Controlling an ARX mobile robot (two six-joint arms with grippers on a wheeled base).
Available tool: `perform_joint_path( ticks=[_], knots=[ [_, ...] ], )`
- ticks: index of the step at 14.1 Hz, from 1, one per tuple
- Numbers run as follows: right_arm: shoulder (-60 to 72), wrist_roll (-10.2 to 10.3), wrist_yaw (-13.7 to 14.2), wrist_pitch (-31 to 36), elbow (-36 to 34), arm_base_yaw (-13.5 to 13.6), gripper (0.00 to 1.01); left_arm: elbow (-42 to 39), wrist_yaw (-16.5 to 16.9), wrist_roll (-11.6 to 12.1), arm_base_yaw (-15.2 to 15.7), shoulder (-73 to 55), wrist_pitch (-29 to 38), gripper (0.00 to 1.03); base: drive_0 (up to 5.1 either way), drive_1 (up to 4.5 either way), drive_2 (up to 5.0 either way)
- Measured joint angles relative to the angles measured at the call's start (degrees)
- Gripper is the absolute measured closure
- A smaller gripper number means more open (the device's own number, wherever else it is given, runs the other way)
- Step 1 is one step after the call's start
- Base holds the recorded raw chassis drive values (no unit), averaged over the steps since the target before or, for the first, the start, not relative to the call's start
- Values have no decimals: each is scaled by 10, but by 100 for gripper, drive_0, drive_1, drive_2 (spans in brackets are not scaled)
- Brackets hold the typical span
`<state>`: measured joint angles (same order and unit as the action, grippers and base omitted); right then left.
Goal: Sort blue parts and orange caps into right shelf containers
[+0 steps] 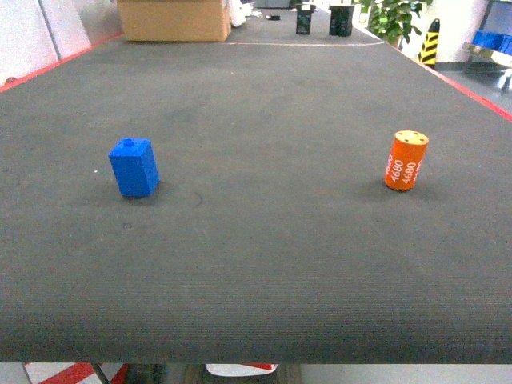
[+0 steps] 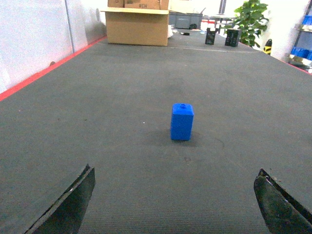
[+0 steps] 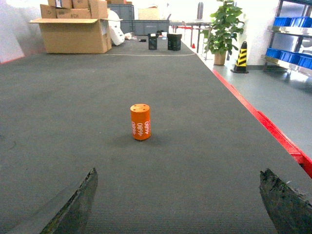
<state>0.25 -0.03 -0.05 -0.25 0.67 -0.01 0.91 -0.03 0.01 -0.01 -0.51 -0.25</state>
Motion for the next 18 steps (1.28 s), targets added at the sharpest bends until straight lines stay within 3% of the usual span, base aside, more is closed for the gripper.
perform_joint_path(
  ticks=[18],
  knots=[
    [0,0,0,0,0,0,3,0,0,0,0,0,0,5,0,0,0]
  ],
)
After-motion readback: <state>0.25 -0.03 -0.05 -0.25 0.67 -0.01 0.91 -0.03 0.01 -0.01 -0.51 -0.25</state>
